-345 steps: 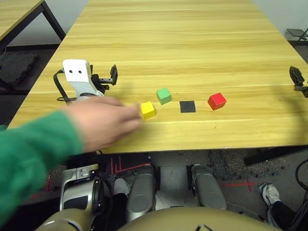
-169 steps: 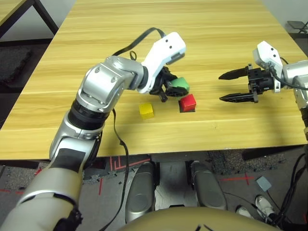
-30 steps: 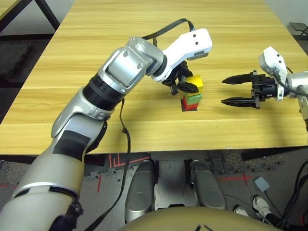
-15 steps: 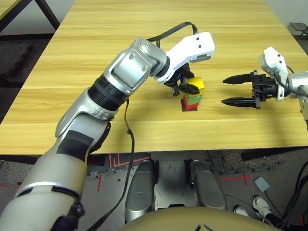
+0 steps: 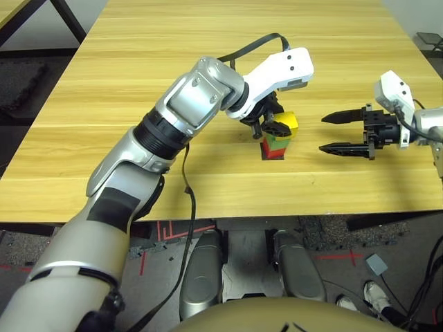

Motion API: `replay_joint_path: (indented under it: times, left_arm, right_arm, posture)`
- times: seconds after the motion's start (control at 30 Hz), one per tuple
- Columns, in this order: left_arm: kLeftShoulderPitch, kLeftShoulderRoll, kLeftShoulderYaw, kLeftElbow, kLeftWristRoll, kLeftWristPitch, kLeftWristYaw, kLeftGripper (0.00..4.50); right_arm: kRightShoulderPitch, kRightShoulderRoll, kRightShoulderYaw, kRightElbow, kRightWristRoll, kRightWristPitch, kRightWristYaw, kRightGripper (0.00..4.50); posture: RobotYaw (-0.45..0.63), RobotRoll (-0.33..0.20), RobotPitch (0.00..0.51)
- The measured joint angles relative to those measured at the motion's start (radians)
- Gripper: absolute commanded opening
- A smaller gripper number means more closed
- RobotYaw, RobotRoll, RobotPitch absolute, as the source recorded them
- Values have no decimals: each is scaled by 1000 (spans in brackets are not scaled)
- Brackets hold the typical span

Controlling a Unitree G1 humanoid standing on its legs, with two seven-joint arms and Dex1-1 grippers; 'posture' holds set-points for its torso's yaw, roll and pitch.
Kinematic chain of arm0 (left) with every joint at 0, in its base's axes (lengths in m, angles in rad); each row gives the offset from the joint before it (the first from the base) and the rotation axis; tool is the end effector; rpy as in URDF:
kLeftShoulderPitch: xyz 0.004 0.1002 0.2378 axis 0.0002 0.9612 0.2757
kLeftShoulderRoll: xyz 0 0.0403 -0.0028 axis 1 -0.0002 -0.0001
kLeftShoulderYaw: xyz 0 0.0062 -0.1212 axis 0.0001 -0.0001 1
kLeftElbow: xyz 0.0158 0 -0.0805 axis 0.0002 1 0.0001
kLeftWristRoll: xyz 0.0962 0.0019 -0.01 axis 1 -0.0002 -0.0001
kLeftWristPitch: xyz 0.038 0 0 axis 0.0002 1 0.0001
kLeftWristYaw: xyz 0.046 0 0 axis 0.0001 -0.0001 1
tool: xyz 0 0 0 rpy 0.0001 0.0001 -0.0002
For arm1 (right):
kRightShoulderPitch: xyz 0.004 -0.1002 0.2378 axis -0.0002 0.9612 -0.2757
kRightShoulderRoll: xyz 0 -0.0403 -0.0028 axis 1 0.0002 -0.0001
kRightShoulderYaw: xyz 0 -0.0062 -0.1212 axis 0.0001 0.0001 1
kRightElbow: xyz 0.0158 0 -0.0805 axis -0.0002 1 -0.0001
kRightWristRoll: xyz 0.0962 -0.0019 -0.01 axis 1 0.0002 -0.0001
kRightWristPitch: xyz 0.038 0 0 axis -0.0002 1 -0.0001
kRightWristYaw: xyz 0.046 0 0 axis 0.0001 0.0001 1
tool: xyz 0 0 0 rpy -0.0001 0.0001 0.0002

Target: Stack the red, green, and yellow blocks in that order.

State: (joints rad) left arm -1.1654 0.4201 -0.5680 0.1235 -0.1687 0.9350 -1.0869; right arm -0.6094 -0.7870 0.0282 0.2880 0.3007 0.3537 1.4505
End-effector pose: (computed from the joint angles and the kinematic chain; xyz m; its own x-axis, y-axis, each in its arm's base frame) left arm 0.3275 0.0839 0.2487 0.2323 -0.7269 -0.6463 0.9695 0.1196 0.2140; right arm 0.2970 -0.2941 0.1813 0.2879 0.8698 -0.4008 -0.9570 0.2762 -0.0881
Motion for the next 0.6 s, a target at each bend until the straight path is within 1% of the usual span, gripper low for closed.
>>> replay_joint_path:
  times: [0.33, 0.5, 0.57, 0.6]
  left_arm:
    - [-3, 6, 0, 8, 13, -6, -15, 1926]
    - [-3, 38, -8, -29, 14, 33, -35, 1926]
    - [-2, 37, -8, -36, 14, 43, -34, 1926]
    - [-2, 32, -5, -36, 14, 46, -30, 2276]
  right_arm:
    - [-1, 0, 0, -1, 0, 0, 0, 4500]
    - [-8, 0, 0, 9, 0, 0, 1, 4500]
    - [-17, 0, 0, 19, -2, -2, 3, 4500]
    - [-23, 1, 0, 25, -2, -4, 4, 4500]
  posture:
    - [95, 80, 164]
    - [104, 76, 164]
    - [106, 74, 164]
    - [108, 74, 163]
